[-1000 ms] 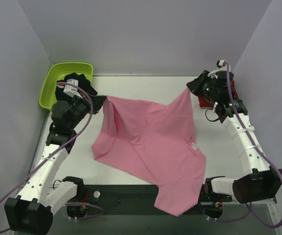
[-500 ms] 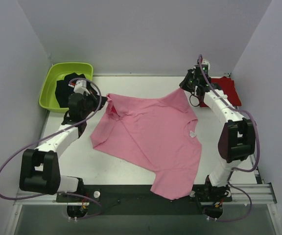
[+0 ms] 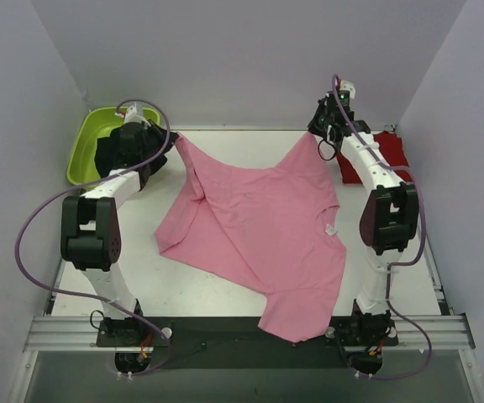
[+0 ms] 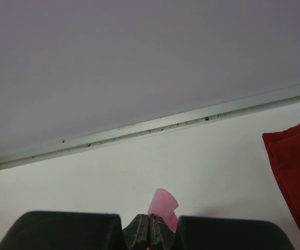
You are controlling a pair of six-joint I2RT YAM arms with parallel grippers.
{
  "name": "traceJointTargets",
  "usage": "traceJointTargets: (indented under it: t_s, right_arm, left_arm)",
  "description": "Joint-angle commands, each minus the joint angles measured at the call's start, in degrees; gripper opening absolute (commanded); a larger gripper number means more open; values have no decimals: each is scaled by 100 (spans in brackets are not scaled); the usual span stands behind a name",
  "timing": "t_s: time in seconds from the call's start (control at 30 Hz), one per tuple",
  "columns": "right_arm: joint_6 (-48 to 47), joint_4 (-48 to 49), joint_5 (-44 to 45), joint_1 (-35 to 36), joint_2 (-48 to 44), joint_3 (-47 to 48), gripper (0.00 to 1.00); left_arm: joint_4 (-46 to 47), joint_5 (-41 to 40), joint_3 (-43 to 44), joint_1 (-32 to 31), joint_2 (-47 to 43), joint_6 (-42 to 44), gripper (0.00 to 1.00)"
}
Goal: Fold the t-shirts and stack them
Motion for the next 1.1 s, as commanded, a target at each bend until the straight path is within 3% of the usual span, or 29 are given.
traceJointTargets:
  t_s: [0.0,0.1,0.13,0.17,0.2,0.23,0.3,0.33,0.37,0.6,0.8,0.9,1.07]
  right_arm:
    - [-206,-280,193,11,444,955,0]
    - [-232,-702,315,19,868,1607,0]
    - [-241,-720,498,19,886,1679,3]
    - [-241,-738,570,11,903,1749,18]
    - [-241,-755,605,2,877,1828,23]
    - [-250,-729,684,10,799,1803,37]
    - [-258,-615,755,54,448,1636,51]
    - [-276,-545,773,98,333,1479,63]
    - [-276,-544,781,124,63,1373,74]
    - [-109,-552,518,730,-1424,-182,76]
    - [172,-720,755,1565,-2672,-2352,76]
    - [347,-616,773,1776,-3226,-3459,75]
    - [541,-579,702,1926,-3762,-4445,74]
  left_arm:
    - [-6,64,891,212,540,-176,0]
    - [-542,-146,1401,335,980,-202,2]
    - [-639,-251,1481,361,1085,-272,21]
    - [-623,-235,1508,527,1104,-334,35]
    - [-570,-191,1517,685,1104,-404,43]
    - [-526,-138,1525,739,1017,-526,61]
    - [-438,-129,1517,836,667,-554,83]
    - [-447,-138,1517,836,516,-450,88]
    - [-499,-147,1464,827,341,-379,89]
    - [-771,-50,255,143,-1862,-422,91]
    - [-1386,-945,-1470,-1087,-3682,-458,90]
    - [-2046,-1096,-1980,-1667,-4255,-335,89]
    - [-2626,-1631,-2674,-2388,-4521,-255,86]
